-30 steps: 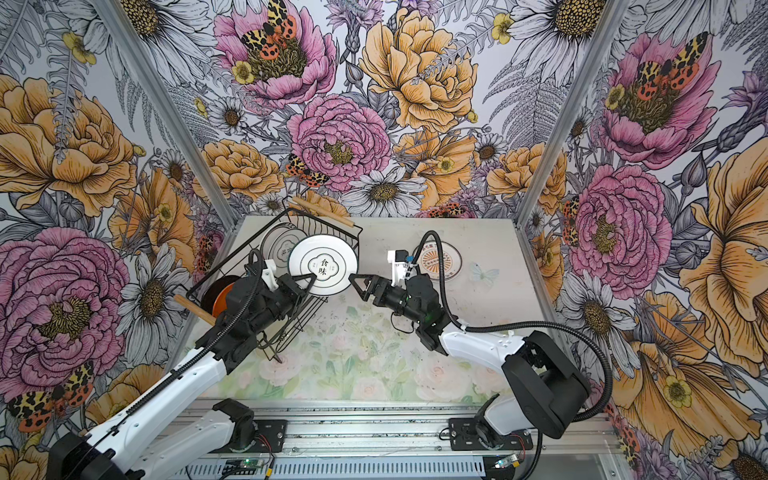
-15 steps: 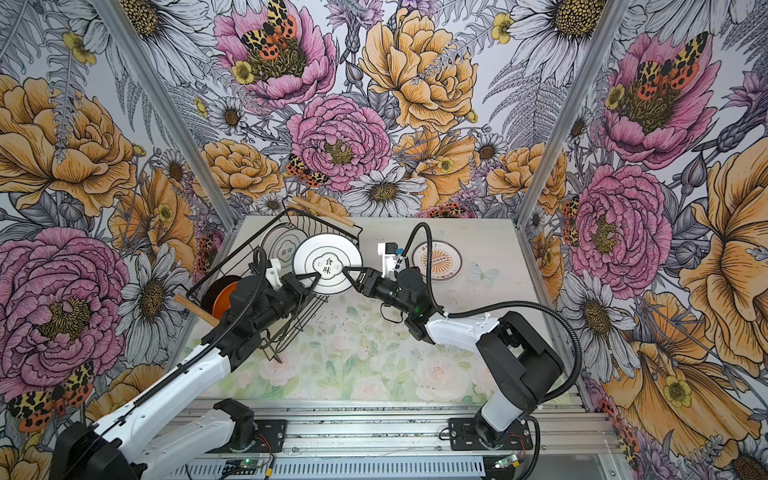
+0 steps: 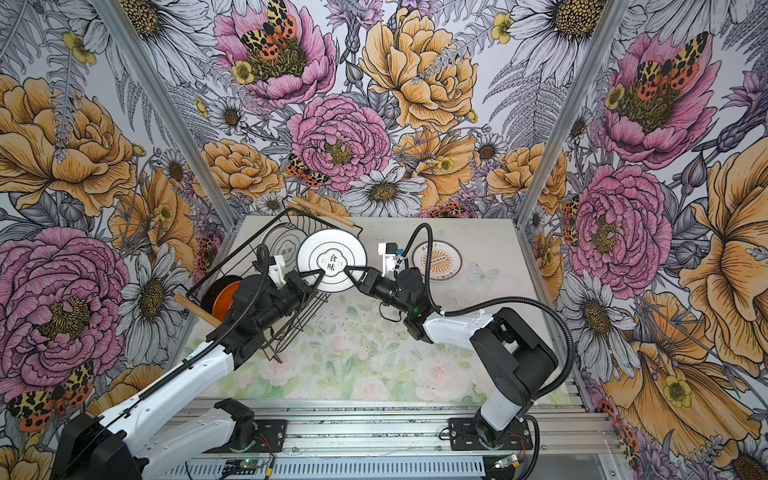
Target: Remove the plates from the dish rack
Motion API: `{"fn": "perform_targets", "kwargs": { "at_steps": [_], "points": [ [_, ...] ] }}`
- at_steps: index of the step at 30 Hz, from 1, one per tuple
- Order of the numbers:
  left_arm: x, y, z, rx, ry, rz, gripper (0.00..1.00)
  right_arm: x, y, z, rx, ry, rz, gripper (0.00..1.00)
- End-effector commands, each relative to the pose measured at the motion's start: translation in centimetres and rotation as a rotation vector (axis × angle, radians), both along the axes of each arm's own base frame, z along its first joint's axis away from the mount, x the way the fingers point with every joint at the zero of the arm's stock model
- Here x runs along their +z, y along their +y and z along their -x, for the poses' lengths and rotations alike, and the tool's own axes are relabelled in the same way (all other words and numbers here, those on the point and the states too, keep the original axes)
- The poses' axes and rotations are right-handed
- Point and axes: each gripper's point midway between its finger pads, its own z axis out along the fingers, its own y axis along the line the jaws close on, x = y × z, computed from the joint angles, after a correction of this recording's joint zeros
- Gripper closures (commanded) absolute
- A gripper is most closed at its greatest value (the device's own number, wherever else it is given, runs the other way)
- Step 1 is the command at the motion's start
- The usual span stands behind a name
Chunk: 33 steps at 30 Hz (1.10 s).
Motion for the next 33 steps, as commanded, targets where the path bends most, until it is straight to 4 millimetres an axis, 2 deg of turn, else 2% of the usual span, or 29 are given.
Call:
{"fn": "perform_targets", "kwargs": {
  "at_steps": [1, 2, 5, 7, 11, 13, 15, 20, 21, 26, 30, 33],
  "points": [
    [0.0, -0.9, 0.3, -0.035, 0.011, 0.013, 0.90, 3.0, 0.9, 1.4, 0.056, -0.153, -0.036, 0.90],
    [0.0, -1.0, 0.2, -0.036, 0.012, 0.010, 0.88, 2.9, 0.9, 1.3, 0.053, -0.148, -0.034, 0.94],
    [-0.2, -1.1, 0.2, -0.040, 0.013, 0.003, 0.83, 2.9, 0.9, 1.3, 0.053, -0.146, -0.032, 0.96],
    [-0.1, -1.1, 0.2, -0.041, 0.005, -0.003, 0.75, 2.9, 0.9, 1.3, 0.055, -0.145, -0.029, 0.96],
    [1.6, -1.1, 0.6, -0.063, -0.051, -0.023, 0.39, 3.2, 0.4, 1.0, 0.040, -0.163, 0.003, 0.98],
    [2.7, -0.9, 1.0, -0.071, -0.079, -0.063, 0.32, 3.4, -0.2, 0.6, 0.028, -0.183, 0.045, 0.98],
    [3.9, -0.4, 1.5, -0.069, -0.108, -0.110, 0.25, 4.1, -1.0, -0.3, 0.020, -0.216, 0.101, 1.00],
    [5.1, 2.3, 2.1, -0.018, -0.113, -0.261, 0.15, 7.3, -4.0, -2.5, -0.027, -0.350, 0.277, 1.00],
    [5.3, 3.1, 2.1, -0.004, -0.110, -0.289, 0.02, 7.9, -4.7, -3.0, -0.045, -0.385, 0.326, 1.00],
    [5.1, 6.8, 1.4, 0.073, -0.068, -0.383, 0.01, 10.0, -9.1, -4.9, -0.173, -0.534, 0.619, 1.00],
    [4.8, 9.7, -0.1, 0.153, -0.039, -0.471, 0.01, 10.5, -13.5, -6.7, -0.339, -0.601, 0.834, 1.00],
    [4.3, 12.4, -1.5, 0.255, 0.022, -0.593, 0.01, 9.8, -17.6, -8.3, -0.480, -0.569, 0.945, 1.00]
  ]
}}
